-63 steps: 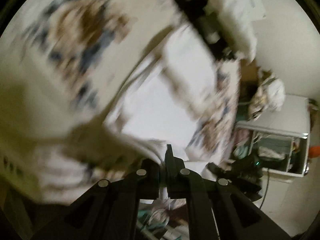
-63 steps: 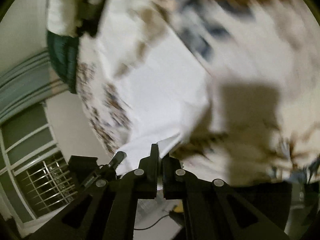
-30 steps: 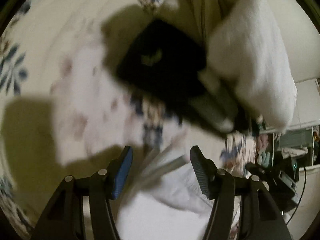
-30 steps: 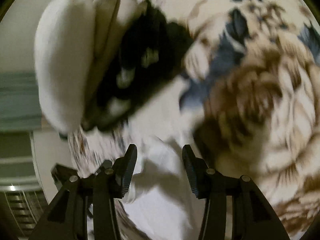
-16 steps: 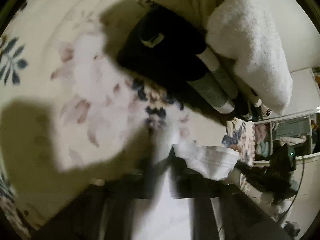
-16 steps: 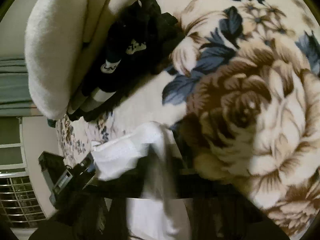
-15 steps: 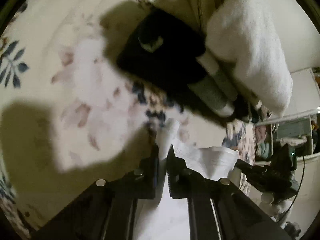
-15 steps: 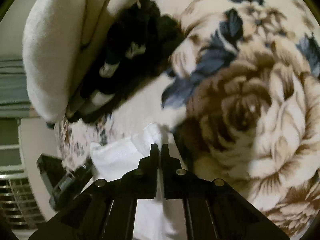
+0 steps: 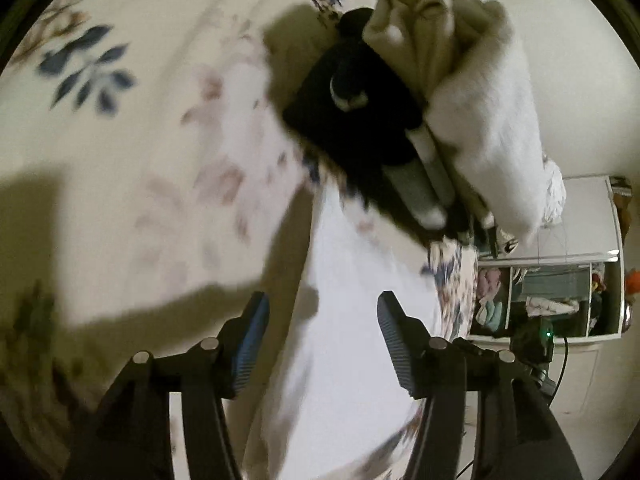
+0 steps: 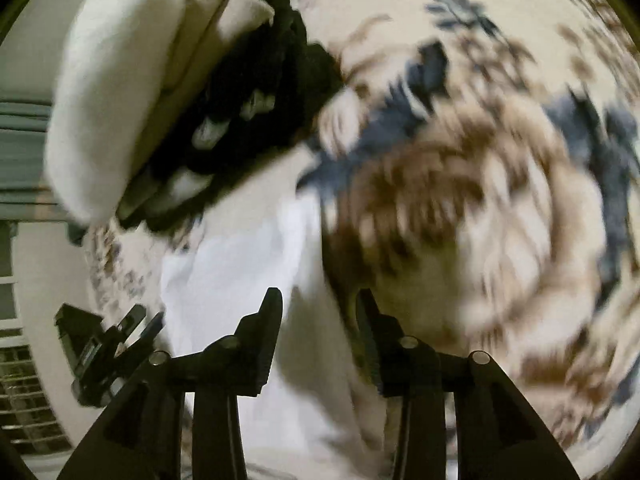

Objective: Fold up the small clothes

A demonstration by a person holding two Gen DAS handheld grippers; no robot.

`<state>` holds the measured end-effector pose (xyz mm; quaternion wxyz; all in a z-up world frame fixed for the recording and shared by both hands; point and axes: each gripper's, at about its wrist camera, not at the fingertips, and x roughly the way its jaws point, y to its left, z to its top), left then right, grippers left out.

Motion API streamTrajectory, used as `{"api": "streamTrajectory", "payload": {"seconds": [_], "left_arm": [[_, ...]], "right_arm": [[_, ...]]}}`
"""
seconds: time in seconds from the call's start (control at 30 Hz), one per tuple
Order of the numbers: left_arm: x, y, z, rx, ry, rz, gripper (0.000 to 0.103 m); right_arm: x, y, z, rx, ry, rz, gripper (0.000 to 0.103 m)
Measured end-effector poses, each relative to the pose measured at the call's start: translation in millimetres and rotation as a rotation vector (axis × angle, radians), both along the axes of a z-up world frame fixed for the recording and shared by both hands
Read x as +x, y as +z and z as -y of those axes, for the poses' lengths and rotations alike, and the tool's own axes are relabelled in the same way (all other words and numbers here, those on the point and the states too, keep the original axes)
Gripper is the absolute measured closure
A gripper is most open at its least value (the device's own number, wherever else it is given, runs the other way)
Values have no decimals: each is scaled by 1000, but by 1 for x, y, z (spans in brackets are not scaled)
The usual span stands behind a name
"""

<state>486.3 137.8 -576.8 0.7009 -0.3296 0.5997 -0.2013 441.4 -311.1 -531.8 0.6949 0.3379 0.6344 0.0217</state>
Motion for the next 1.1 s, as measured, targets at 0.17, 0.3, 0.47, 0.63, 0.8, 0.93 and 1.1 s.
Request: {"api": "streamTrajectory", "payload": {"seconds": [0.17,0.3,0.47,0.63,0.8,0.93,1.1], "left_arm": [[-40,-3,16,29,-28,8,74],[-51,-6,21,82,-21,5,100],[-48,-6,16,31,-22,-5,98],[-44,-13,10,-53,-4,-25,36],[-35,-52,22,-188,7,-91,35],[-28,-59,41,-181,-6,-84,38],[-25,-28,61,-54,-64,-10,91]], "right_arm": [[-46,-16,-13,92,14,-53,63],[-59,-32,-23,89,-2,-48,99],[-65,-33,-12,46,-23,-54,101],[-62,-27,-3,66,19,-47,56],[-59,-60,13,302,-6,-52,29],[-51,-92,-1,427,33,-78,29],[-46,-87,-16,429,53,-54,84]]}}
